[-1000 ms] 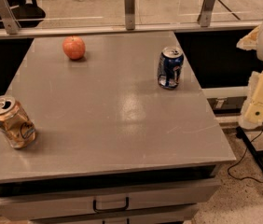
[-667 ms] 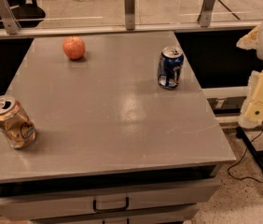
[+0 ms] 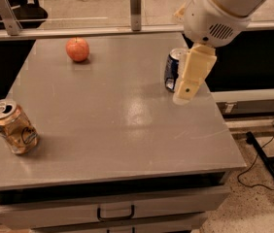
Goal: Pick apple
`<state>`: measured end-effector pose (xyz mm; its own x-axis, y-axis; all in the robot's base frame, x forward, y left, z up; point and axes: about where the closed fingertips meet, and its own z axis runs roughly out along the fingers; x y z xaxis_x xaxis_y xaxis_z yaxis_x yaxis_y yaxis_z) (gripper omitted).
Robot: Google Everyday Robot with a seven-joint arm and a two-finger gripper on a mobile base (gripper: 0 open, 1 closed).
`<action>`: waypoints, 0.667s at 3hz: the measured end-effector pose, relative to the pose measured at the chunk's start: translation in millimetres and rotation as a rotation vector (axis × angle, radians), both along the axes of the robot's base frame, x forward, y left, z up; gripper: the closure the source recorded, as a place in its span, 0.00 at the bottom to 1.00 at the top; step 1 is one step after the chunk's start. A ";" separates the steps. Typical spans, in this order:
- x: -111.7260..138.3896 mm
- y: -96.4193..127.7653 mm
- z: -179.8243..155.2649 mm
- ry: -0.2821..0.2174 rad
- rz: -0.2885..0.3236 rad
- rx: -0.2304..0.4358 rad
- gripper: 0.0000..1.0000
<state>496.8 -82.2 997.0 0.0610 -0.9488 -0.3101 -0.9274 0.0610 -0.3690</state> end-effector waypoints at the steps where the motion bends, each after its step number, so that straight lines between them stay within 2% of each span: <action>1: 0.0 0.1 0.1 0.000 0.000 0.000 0.00; 2: 22.4 16.9 -2.1 -0.011 -0.018 0.067 0.00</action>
Offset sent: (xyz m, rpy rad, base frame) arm 0.0593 0.0396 -0.0085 0.1712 -0.0178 -0.0500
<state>519.2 -65.3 994.9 0.0477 -0.9268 -0.3725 -0.9220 0.1026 -0.3733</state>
